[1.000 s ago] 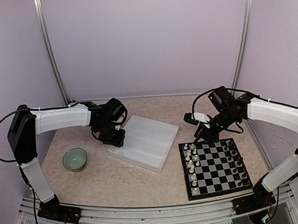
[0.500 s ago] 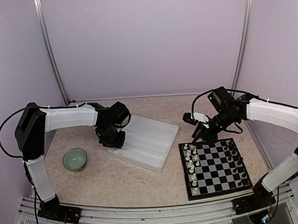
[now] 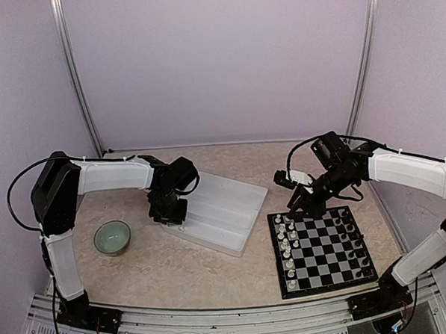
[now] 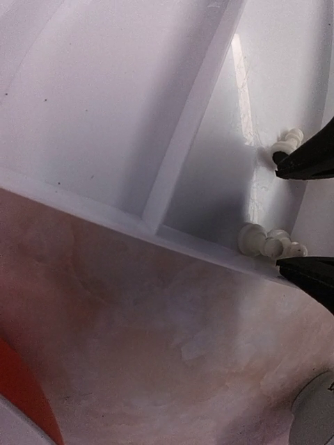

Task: Set up the chess pieces on the board
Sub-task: Pick up the pawn from the storage box.

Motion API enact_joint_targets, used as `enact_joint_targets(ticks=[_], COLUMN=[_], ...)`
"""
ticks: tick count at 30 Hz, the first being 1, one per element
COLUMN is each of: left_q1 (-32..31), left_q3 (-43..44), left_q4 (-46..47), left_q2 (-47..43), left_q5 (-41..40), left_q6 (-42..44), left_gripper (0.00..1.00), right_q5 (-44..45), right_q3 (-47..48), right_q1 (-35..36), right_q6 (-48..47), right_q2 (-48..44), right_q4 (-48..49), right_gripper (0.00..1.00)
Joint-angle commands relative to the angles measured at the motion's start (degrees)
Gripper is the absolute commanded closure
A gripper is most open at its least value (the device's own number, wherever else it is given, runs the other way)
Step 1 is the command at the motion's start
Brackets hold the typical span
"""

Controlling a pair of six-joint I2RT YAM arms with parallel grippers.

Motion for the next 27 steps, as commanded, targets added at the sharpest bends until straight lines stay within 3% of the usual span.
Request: enact_joint_targets(ticks=[1,12,27], left_q1=[0.2,0.5,0.3], left_q3=[2.2,4.2,5.2], left_q4=[-0.1,1.3,0.7], left_q2=[2.3,4.8,3.4], left_q5=[-2.9,-5.0,-6.7], left_q6=[-0.9,0.0,2.1], left_gripper=[0.61,0.69,0.95], right_q5=[-1.2,-1.2,-1.3], right_q3=[-0.6,-0.9,-1.7], right_q1=[-0.3,-0.2,-0.2], right_q6=[-0.3,0.1,1.3], right_q2=[0.6,0.8,0.9], right_q4=[0.6,0.6,1.2], right_gripper=[0.62,0.62,0.63])
